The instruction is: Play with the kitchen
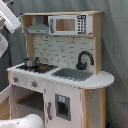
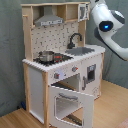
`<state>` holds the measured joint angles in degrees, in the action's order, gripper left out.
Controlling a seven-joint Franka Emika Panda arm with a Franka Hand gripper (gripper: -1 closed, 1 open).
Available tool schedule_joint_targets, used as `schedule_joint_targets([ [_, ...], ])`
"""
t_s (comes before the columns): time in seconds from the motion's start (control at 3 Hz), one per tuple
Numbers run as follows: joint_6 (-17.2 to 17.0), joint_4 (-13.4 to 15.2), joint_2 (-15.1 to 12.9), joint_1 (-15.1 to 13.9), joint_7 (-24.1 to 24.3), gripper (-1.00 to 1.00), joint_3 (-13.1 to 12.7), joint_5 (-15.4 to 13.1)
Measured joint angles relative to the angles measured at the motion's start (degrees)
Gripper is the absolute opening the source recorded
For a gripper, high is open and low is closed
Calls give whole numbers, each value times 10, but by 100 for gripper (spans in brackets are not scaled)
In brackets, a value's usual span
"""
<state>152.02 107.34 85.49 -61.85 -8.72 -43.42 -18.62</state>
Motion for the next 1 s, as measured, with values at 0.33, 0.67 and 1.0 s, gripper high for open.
schedule_joint_targets([
  [0.33, -39, -27, -8, -8, 47, 100, -14, 0],
  [0.67, -73, -50, -12, -18, 93, 100, -28, 0],
  [1.0, -101, -69, -14, -30, 138, 100, -41, 0],
])
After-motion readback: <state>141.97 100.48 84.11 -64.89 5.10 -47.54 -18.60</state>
